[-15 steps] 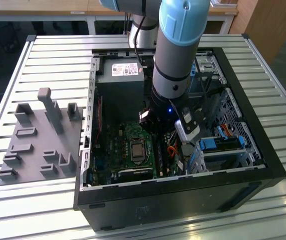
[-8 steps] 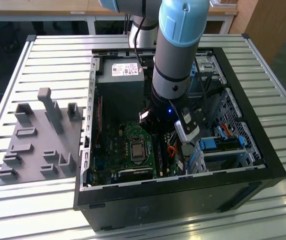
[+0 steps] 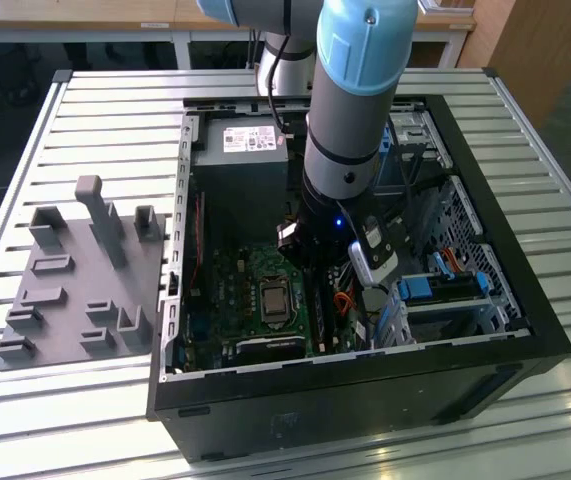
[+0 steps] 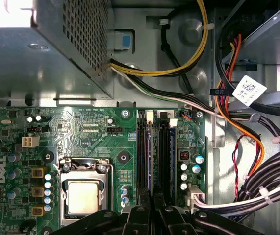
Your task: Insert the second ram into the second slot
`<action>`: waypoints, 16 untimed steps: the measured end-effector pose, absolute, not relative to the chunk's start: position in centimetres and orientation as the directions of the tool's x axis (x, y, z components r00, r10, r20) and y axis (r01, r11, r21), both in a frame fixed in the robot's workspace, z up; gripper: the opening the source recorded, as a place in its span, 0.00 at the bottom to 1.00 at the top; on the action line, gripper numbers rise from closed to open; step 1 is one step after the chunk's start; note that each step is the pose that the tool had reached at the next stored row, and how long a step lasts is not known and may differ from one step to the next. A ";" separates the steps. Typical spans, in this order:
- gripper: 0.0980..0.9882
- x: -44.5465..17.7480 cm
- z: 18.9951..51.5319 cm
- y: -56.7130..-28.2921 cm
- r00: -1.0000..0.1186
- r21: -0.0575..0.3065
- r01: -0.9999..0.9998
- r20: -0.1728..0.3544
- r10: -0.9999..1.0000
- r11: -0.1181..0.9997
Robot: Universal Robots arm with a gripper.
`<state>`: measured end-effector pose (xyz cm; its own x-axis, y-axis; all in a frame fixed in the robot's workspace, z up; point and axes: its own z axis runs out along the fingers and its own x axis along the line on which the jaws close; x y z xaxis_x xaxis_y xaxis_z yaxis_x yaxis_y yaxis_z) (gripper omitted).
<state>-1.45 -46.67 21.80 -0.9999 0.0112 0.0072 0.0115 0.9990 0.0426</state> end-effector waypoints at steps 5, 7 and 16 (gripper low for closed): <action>0.04 -1.4 21.8 -46.7 -1.000 0.043 0.012 0.007 0.011 0.999; 0.04 -1.4 21.9 -46.7 -1.000 0.043 0.013 0.007 0.013 0.999; 0.04 -1.4 21.8 -46.7 -1.000 0.041 0.030 0.007 0.029 0.999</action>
